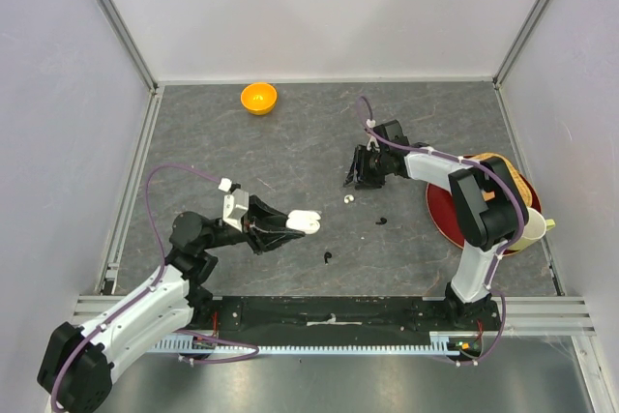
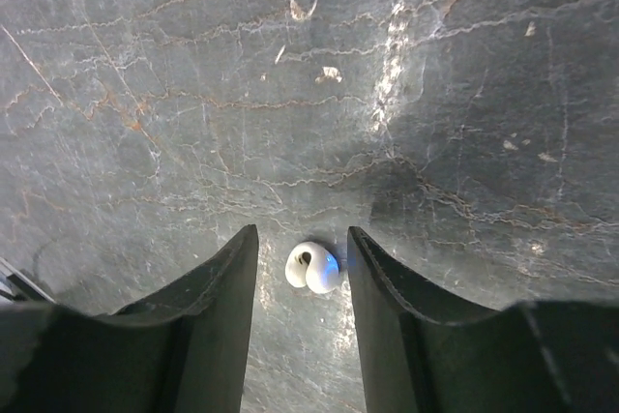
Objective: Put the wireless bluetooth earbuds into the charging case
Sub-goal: Pick up the earbud from the center of the board.
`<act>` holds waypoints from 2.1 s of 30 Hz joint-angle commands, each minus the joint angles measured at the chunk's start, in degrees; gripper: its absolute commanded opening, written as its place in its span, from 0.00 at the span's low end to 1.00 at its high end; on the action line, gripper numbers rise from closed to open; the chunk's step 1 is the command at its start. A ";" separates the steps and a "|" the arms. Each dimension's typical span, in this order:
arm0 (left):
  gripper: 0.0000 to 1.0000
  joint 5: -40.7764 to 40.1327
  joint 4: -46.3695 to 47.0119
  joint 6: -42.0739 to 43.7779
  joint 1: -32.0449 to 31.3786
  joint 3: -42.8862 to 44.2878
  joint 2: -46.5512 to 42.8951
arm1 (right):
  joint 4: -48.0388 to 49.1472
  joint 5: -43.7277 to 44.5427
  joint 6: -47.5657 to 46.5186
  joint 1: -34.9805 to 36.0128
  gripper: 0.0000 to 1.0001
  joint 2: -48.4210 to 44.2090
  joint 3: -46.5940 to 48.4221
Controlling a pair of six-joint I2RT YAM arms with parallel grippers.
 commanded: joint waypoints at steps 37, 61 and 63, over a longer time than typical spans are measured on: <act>0.02 -1.18 -0.63 3.83 -0.16 0.52 2.05 | 4.07 2.95 4.34 3.73 0.36 -4.79 -6.40; 0.02 -1.62 -0.37 3.92 -0.16 0.35 3.01 | 3.28 8.75 9.09 9.71 0.37 -8.83 -8.60; 0.02 -1.53 -0.37 3.92 -0.16 0.43 3.19 | 3.10 8.93 8.22 9.80 0.37 -8.74 -8.42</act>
